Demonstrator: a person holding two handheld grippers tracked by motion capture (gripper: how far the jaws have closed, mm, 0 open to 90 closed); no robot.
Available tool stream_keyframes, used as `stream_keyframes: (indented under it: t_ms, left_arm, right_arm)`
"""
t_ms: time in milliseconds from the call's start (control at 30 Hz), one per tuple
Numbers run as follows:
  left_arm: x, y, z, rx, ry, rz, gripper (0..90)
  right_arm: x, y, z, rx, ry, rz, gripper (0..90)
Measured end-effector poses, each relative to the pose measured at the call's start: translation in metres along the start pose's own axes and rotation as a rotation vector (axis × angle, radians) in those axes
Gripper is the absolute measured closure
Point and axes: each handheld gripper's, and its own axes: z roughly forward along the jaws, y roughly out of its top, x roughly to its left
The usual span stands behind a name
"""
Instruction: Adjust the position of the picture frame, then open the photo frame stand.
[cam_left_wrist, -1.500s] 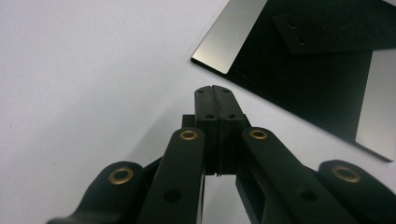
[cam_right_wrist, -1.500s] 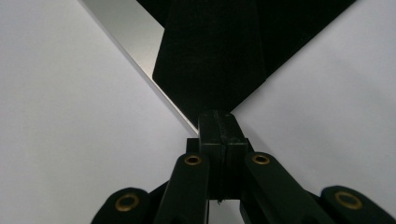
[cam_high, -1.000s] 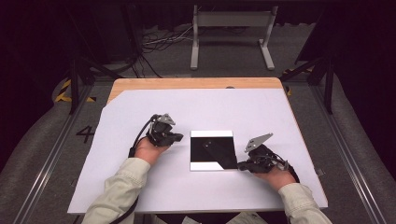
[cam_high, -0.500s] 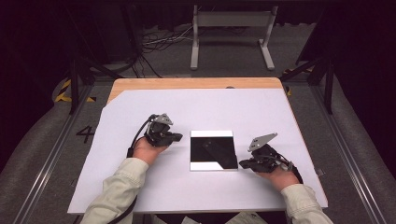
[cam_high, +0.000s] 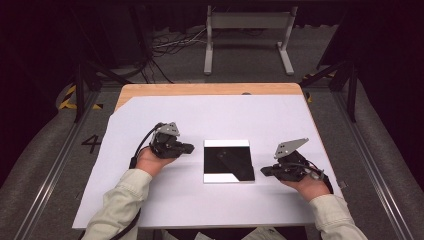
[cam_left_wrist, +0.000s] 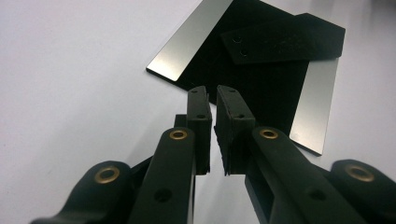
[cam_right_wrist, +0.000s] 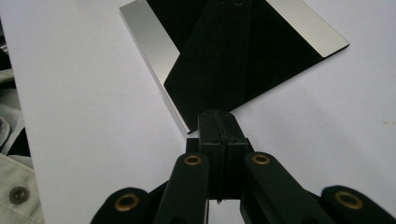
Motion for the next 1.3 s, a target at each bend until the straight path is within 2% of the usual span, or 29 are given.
stream_keyframes:
  t_ms: [67,367,467,767,1300]
  left_arm:
    - [0.001,0.000,-0.001,0.003,-0.004,0.004,82.4]
    - [0.004,-0.004,-0.006,-0.017,-0.002,-0.026,78.4]
    - [0.006,-0.005,-0.006,-0.021,-0.009,-0.033,73.8]
    - [0.010,-0.008,-0.010,-0.042,-0.009,-0.067,67.3]
    - [0.012,-0.009,-0.012,-0.052,-0.005,-0.078,64.3]
  right_arm:
    - [-0.001,0.002,-0.003,0.002,0.005,-0.014,89.9]
    - [-0.002,0.007,-0.011,0.010,0.027,-0.040,86.5]
    - [-0.002,0.008,-0.012,0.014,0.037,-0.042,84.8]
    - [0.001,0.011,-0.008,0.046,0.078,-0.040,80.6]
    - [0.006,0.011,0.006,0.107,0.109,-0.032,78.4]
